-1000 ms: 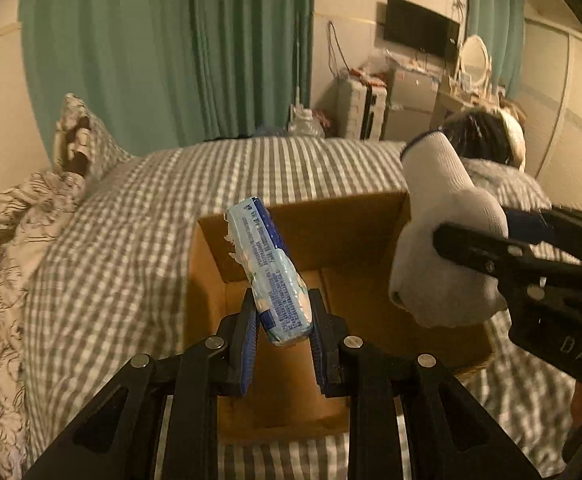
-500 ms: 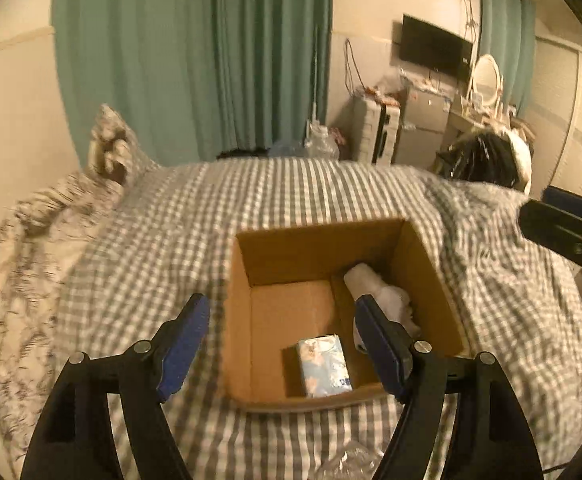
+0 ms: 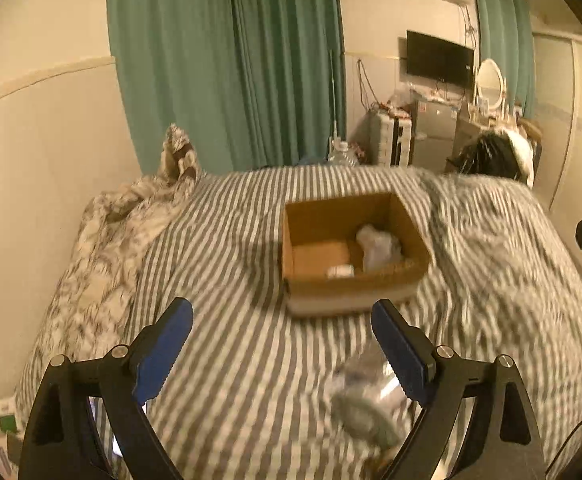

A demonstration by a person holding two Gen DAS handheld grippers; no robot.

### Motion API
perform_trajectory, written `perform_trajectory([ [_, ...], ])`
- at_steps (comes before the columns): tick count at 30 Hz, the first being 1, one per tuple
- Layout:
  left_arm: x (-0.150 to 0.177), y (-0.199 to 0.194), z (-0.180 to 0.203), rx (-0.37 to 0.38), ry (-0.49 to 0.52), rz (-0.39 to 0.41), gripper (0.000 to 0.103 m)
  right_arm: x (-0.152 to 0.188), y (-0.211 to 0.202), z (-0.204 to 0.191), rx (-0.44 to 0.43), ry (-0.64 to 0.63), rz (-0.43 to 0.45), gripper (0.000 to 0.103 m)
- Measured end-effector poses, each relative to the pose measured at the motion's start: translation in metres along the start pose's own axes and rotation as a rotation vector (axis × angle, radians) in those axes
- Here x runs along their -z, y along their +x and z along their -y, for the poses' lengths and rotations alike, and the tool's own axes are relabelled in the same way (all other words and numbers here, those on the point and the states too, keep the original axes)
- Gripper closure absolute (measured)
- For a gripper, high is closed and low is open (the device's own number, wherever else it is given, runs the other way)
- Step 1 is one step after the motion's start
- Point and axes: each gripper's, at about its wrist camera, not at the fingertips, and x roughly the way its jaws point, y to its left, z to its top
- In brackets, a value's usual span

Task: Organize objects
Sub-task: 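Grasp the masking tape roll with the right tool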

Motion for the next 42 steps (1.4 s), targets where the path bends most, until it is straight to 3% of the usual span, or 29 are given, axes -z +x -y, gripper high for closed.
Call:
perform_trajectory([
  [4,0.034,0.001,0.019,-0.021,0.009,-0.032,0.010,0.050,0.004,-0.023,0.012,-0.020,-0.077,0.031],
  [10,0.076,0.013,0.046,-0.096,0.078,-0.077,0.010,0.127,0.037,-0.061,-0.082,-0.032,-0.262,0.031],
  [16,0.112,0.039,0.021,-0.099,-0.028,-0.206,0.010,0.160,0.062,-0.077,-0.206,0.004,-0.367,0.031],
  [19,0.115,0.042,0.021,-0.117,-0.013,-0.204,0.010,0.164,0.068,-0.081,-0.238,0.021,-0.382,0.032],
  [21,0.114,0.040,0.022,-0.117,0.003,-0.185,0.010,0.168,0.077,-0.085,-0.269,0.037,-0.411,0.040],
  [25,0.112,0.039,0.024,-0.110,0.019,-0.178,0.010,0.174,0.092,-0.094,-0.342,0.050,-0.460,0.072],
  [28,0.112,0.042,0.024,-0.102,0.020,-0.185,0.010,0.167,0.092,-0.089,-0.355,0.068,-0.441,0.073],
  [31,0.111,0.042,0.024,-0.091,0.015,-0.186,0.010,0.149,0.087,-0.072,-0.328,0.083,-0.382,0.073],
  [36,0.110,0.042,0.033,-0.062,0.024,-0.179,0.010,0.111,0.078,-0.029,-0.154,0.084,-0.256,0.073],
  [40,0.113,0.045,0.045,-0.037,0.050,-0.188,0.010,0.101,0.092,-0.008,0.004,0.045,-0.252,0.073],
  [42,0.114,0.048,0.051,-0.027,0.062,-0.192,0.010,0.105,0.104,0.005,-0.052,0.106,-0.288,0.073],
])
